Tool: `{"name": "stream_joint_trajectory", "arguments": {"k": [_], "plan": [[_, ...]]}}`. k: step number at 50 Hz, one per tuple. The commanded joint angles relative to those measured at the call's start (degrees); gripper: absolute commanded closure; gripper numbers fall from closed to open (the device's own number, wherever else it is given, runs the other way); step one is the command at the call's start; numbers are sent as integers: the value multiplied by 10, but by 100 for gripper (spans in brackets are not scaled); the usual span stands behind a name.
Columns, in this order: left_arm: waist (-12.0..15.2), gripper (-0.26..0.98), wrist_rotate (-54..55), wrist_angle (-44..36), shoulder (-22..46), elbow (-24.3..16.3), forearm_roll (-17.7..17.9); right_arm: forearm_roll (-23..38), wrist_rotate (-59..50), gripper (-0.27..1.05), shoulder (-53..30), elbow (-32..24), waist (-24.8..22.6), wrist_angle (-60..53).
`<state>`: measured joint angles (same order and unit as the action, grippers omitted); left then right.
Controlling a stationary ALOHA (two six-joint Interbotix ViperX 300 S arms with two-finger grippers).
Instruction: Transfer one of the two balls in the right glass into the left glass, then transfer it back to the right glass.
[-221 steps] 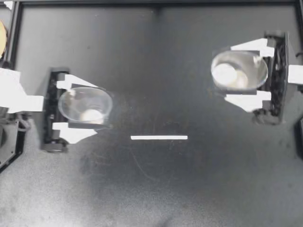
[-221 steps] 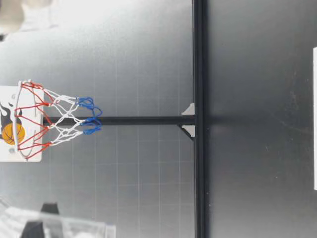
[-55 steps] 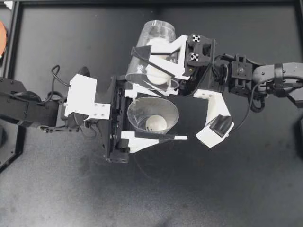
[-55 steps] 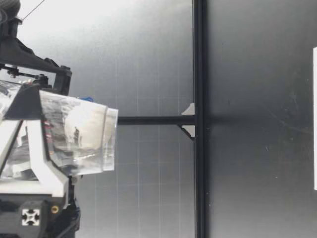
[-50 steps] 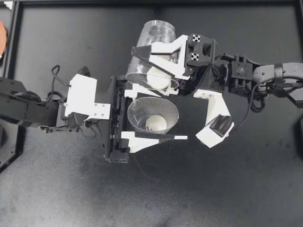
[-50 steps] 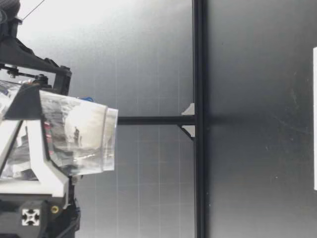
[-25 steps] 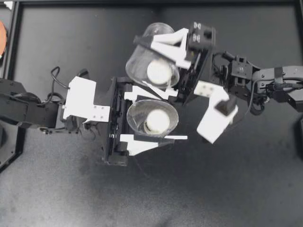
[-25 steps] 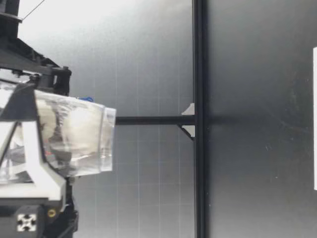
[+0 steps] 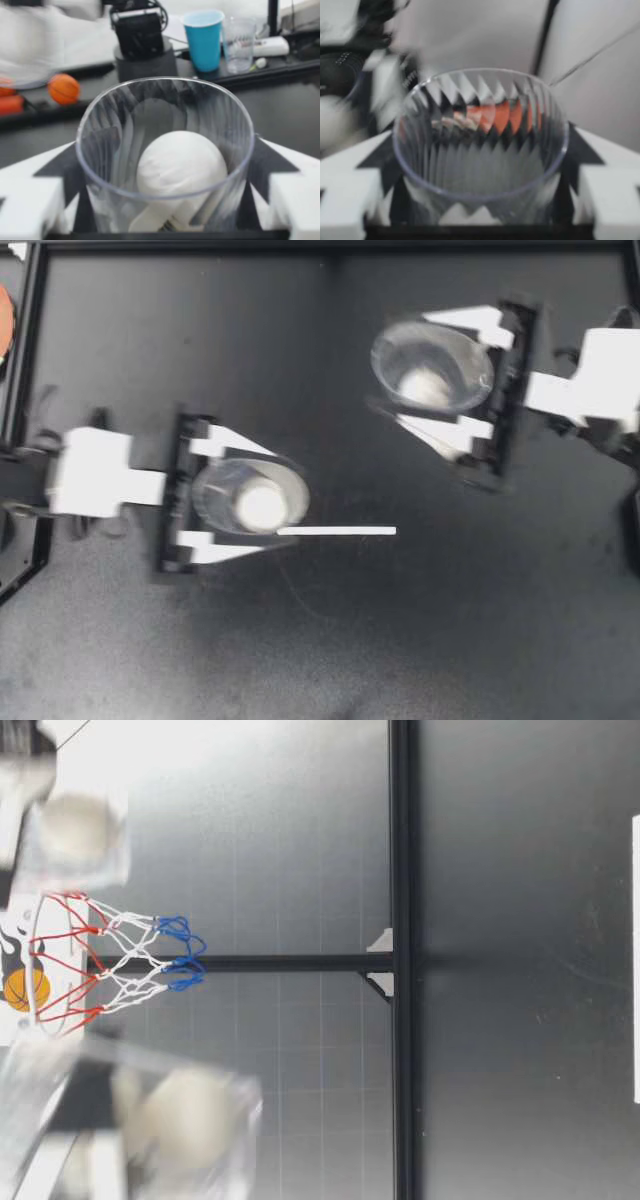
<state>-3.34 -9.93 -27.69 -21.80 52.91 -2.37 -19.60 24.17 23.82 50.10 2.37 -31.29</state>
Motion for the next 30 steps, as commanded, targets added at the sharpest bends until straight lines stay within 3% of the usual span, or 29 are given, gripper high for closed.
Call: {"name": "stream_joint_trajectory", "arguments": {"k": [1, 12, 21, 30], "plan": [[-1, 9, -54, 31, -57, -4, -1, 10, -62, 26, 25, 13, -23, 4], [27, 9, -238, 165, -87, -87, 6, 120, -265, 26, -33, 10, -80, -37], [53, 9, -336, 176, -66, -138, 2, 204, -360, 26, -119, -29, -87, -100], [54, 9, -468, 174, -25, -163, 2, 261, -410, 26, -175, -79, -86, -131]]}}
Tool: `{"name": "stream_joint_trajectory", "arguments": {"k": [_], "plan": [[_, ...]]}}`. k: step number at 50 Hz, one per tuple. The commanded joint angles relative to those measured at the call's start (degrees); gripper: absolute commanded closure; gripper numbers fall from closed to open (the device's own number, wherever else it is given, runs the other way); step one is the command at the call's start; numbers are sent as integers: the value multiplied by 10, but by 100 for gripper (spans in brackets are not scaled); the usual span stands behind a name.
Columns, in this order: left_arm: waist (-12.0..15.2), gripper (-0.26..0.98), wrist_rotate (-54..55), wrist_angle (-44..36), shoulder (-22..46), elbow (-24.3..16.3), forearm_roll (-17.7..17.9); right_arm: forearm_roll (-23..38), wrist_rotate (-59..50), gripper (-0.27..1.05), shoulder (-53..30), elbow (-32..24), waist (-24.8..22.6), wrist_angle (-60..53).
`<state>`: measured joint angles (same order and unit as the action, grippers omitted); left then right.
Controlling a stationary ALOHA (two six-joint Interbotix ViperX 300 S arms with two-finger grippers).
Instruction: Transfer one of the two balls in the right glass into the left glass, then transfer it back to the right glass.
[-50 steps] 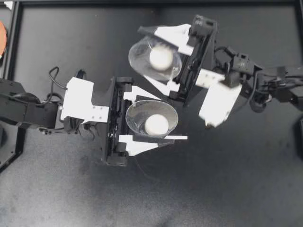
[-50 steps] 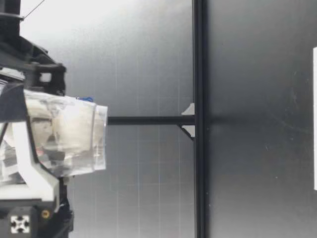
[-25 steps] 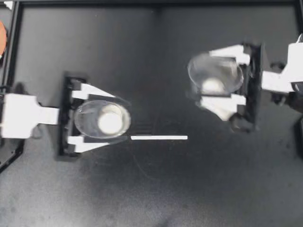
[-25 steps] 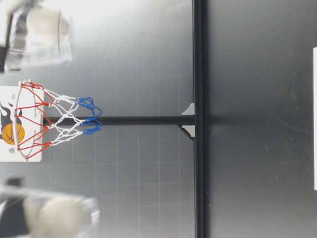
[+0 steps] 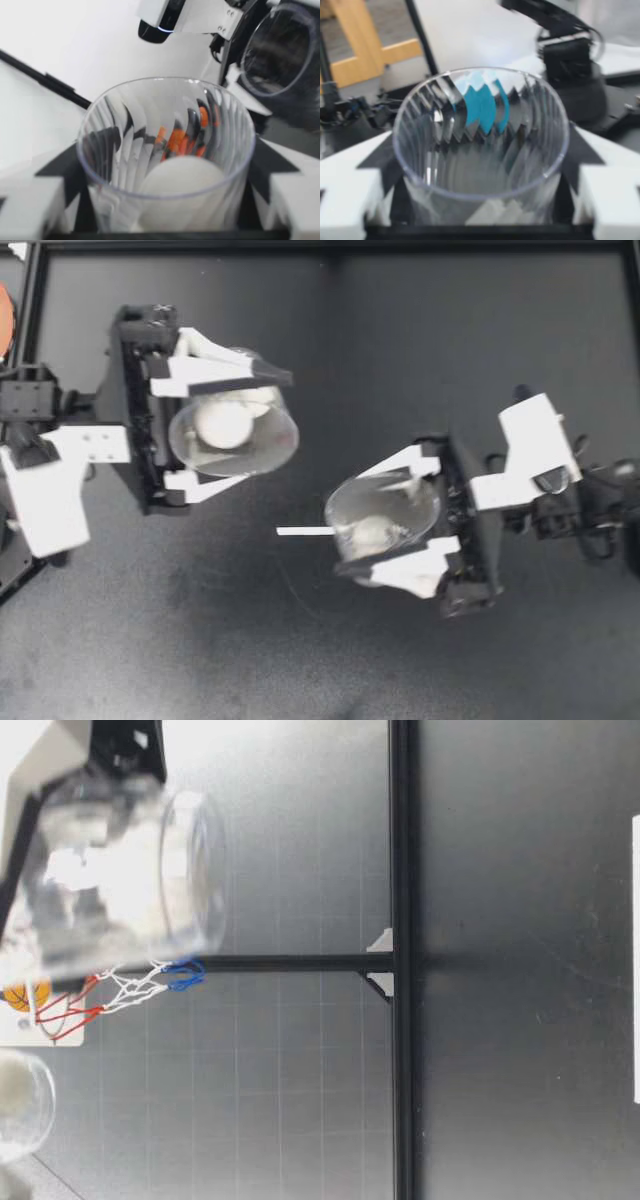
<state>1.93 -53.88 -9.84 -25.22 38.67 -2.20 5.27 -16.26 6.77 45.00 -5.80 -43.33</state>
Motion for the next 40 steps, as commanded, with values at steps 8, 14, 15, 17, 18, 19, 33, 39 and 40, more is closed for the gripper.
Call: {"name": "stream_joint_trajectory", "arguments": {"k": [8, 14, 15, 17, 18, 19, 33, 39, 40], "plan": [[2, 9, -105, -31, 44, -37, 3, 18, -11, 26, -28, -53, -4, -11], [2, 9, -131, -47, 56, -47, 3, 18, -13, 26, -42, -61, -7, -11], [2, 9, -136, -48, 59, -48, 3, 18, -13, 26, -44, -62, -8, -11], [1, 9, -142, -49, 61, -51, 3, 18, -17, 26, -45, -63, -10, -11], [2, 9, -149, -50, 62, -53, 3, 18, -18, 26, -45, -63, -11, -11], [2, 9, -152, -50, 63, -54, 2, 18, -20, 26, -45, -62, -10, -11], [2, 9, -224, -64, 76, -58, 3, 19, -34, 26, -48, -70, -11, -11], [1, 9, -231, -71, 79, -56, 3, 19, -34, 26, -49, -72, -11, -11], [1, 9, -232, -72, 79, -56, 3, 19, -34, 26, -49, -73, -10, -11]]}}
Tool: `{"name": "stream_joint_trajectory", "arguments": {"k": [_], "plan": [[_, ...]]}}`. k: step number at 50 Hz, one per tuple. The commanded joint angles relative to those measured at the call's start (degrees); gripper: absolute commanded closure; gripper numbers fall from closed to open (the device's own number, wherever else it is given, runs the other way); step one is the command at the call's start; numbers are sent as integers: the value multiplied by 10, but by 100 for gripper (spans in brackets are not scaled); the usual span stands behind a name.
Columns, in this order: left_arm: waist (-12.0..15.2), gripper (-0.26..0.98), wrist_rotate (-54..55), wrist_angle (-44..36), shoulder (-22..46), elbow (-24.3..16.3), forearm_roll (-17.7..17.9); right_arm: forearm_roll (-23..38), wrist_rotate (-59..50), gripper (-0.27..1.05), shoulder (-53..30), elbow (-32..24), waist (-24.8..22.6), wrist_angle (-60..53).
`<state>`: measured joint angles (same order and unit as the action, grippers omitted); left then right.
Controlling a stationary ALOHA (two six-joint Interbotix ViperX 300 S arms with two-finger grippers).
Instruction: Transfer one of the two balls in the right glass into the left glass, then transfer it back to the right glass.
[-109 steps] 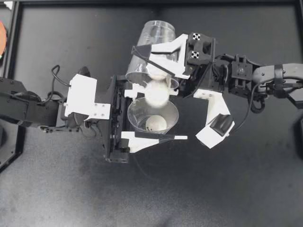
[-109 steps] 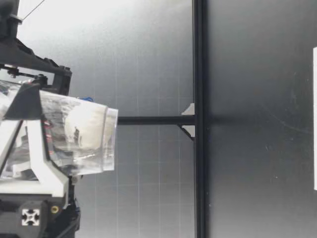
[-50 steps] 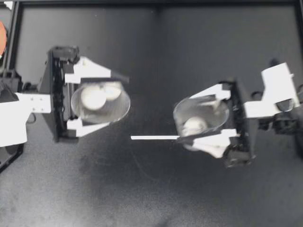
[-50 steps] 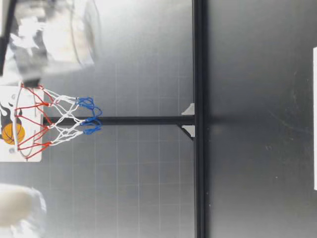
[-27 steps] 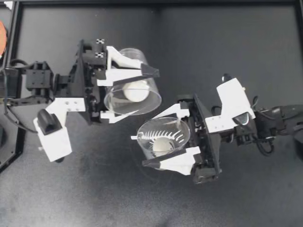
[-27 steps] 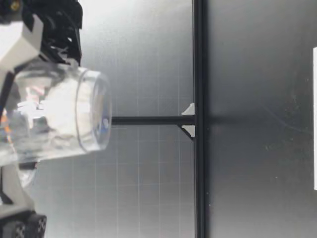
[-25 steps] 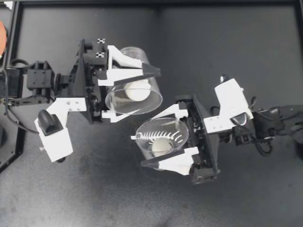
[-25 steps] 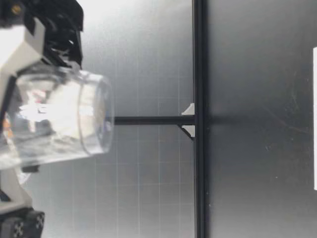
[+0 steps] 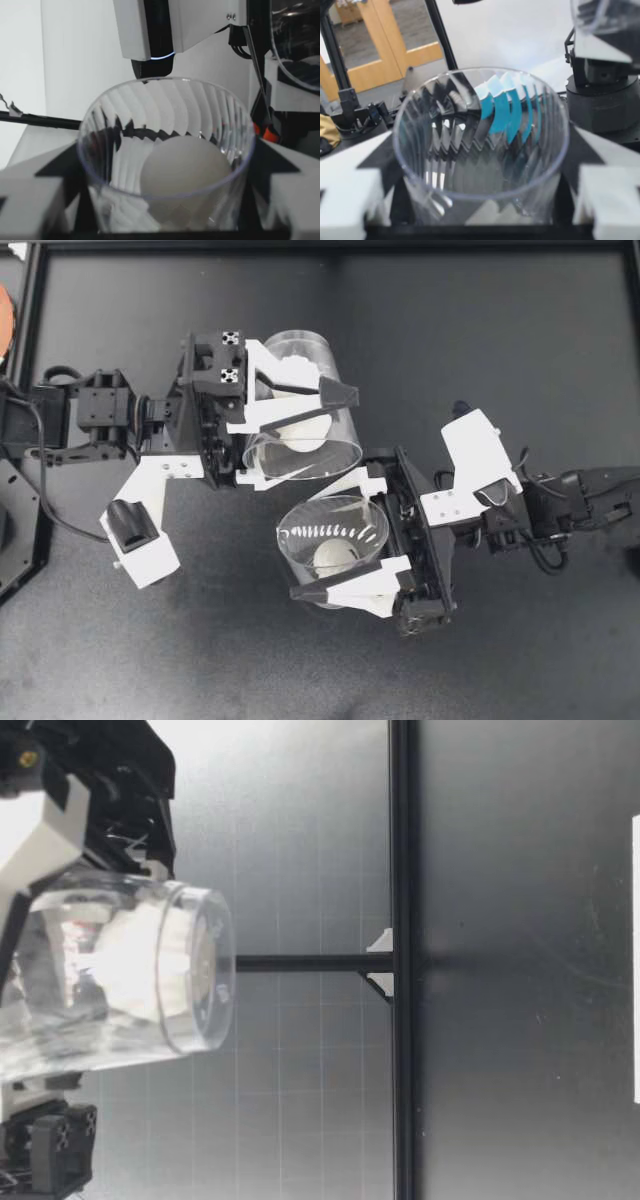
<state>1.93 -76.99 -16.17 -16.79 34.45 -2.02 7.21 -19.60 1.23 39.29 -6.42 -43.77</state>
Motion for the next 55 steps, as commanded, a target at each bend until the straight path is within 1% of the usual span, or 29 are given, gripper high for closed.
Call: {"name": "stream_joint_trajectory", "arguments": {"k": [1, 10, 21, 37, 55], "plan": [[2, 9, -2, -9, -4, -13, 0, 0, -1, 26, 6, -16, -4, -6], [2, 9, -48, -20, -4, -5, -3, 0, -1, 26, 7, -18, -4, -5], [1, 9, -92, -65, -2, 11, -2, -1, 1, 26, 7, -20, -4, -5], [-6, 9, -97, -72, 6, 13, -2, -2, 3, 26, 6, -25, -4, -5], [-6, 9, -105, -72, 10, 11, -2, -2, 3, 26, 3, -26, -4, -3]]}}
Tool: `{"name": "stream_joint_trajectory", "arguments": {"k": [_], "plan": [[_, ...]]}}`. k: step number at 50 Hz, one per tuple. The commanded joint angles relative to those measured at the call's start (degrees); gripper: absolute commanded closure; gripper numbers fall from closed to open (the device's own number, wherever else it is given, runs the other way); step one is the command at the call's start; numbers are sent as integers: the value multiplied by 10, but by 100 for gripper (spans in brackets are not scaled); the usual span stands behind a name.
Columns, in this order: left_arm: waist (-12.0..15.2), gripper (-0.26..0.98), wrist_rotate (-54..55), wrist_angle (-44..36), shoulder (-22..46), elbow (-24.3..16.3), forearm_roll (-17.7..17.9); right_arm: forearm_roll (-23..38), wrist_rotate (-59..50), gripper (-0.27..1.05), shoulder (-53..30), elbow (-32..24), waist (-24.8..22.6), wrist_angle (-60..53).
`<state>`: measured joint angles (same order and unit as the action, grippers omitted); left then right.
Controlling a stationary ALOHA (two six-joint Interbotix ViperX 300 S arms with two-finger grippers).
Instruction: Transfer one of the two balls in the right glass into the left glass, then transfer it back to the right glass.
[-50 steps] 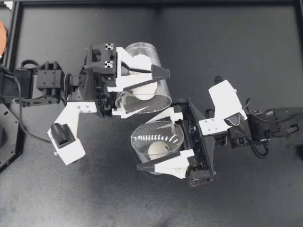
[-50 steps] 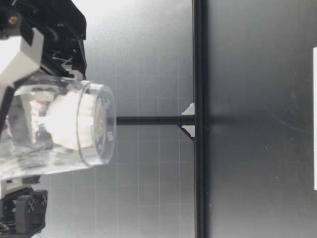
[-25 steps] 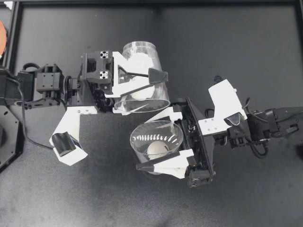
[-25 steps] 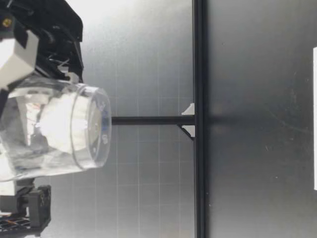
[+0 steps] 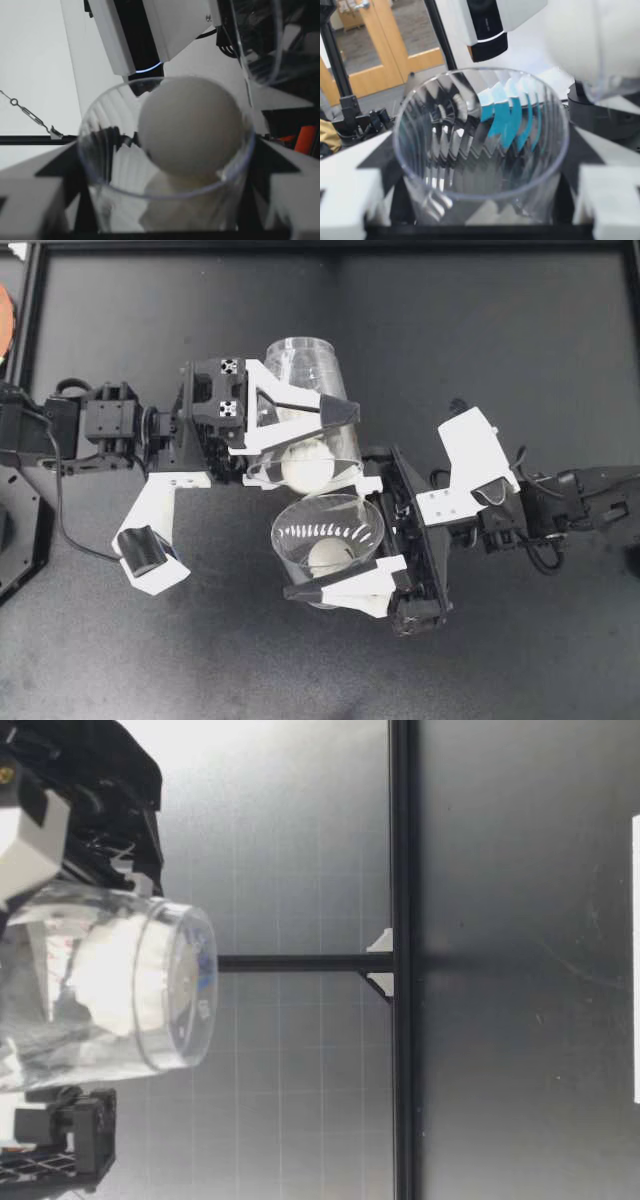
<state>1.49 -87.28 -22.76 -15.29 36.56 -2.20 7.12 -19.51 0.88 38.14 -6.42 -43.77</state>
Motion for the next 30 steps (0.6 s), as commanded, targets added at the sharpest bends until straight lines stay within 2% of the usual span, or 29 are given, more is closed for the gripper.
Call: {"name": "stream_joint_trajectory", "arguments": {"k": [1, 8, 12, 16, 19, 23, 30], "plan": [[-2, 9, -4, -6, -5, -10, 0, -1, 2, 26, 6, -15, -4, -3], [-2, 9, 3, -6, -6, -11, 13, -1, 1, 26, 6, -15, -4, -2], [-11, 9, 36, -6, -6, -10, 82, -1, -2, 26, 7, -12, -4, -1], [-33, 9, 106, -1, -12, 1, 197, -1, -6, 26, 9, -1, -4, 5], [-52, 9, 153, -4, -19, 18, 239, -1, -6, 26, 11, 11, -4, 5], [-67, 9, 200, -10, -33, 44, 245, 0, -4, 26, 13, 25, -4, 6], [-70, 9, 283, -19, -81, 91, 245, 0, 11, 26, 25, 55, -4, 7]]}}
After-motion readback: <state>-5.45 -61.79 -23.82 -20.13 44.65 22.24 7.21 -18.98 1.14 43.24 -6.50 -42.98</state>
